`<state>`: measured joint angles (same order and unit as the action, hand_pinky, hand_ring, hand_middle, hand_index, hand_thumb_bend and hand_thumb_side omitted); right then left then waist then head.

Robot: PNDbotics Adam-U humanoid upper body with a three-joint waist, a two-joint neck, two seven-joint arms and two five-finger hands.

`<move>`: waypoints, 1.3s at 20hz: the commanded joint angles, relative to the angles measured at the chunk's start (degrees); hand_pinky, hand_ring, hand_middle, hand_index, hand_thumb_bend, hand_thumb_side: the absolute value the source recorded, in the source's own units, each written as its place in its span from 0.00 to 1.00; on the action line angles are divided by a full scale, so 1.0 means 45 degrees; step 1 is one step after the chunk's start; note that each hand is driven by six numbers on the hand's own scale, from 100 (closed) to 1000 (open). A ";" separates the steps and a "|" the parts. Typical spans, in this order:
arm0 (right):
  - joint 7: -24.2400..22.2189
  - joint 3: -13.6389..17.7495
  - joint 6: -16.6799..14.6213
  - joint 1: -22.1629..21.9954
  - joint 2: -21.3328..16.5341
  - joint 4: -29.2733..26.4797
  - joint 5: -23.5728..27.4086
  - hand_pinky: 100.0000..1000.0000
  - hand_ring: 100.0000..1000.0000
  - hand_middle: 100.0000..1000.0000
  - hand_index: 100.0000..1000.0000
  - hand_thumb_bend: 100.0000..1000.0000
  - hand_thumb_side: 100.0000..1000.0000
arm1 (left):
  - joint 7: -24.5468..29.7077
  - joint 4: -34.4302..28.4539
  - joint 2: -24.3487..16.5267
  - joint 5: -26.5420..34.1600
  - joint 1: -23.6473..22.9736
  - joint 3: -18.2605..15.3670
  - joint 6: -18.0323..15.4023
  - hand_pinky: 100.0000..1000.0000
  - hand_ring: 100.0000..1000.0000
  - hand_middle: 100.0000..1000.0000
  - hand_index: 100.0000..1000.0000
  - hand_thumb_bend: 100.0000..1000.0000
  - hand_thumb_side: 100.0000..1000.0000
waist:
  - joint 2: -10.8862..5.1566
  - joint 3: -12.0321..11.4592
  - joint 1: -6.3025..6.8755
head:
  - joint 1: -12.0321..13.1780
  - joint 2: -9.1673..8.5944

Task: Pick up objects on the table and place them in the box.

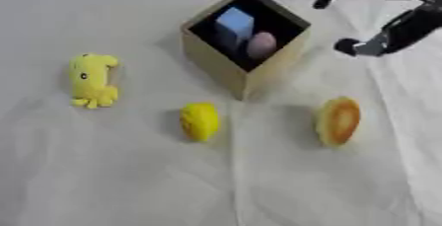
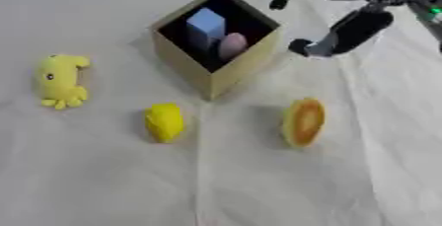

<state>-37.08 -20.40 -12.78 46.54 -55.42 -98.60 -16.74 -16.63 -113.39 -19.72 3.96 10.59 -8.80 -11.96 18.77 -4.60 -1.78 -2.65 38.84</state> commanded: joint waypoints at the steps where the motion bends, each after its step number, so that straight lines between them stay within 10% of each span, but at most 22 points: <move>1: -0.0149 0.0351 0.0381 -0.0440 -0.1030 -0.1249 0.0539 0.88 0.86 0.75 0.85 0.20 0.29 | 0.0015 -0.0267 -0.0314 -0.0044 0.0112 -0.0085 -0.0028 0.86 0.63 0.64 0.83 0.12 0.73 | -0.0265 -0.0004 0.0062 | 0.0010 0.0013; 26: -0.1641 -0.0835 0.0187 -0.1625 -0.0309 0.1403 -0.0337 0.88 0.89 0.78 0.88 0.27 0.30 | 0.0103 -0.0267 -0.0125 0.0047 0.0213 -0.0035 -0.0027 0.87 0.63 0.64 0.83 0.11 0.74 | -0.0063 -0.0330 0.0280 | -0.0195 -0.0201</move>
<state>-44.37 -24.64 -11.57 38.73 -55.68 -92.60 -17.84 -16.34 -113.39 -19.60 4.09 11.10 -8.71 -11.96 19.45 -6.03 -0.61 -3.40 38.70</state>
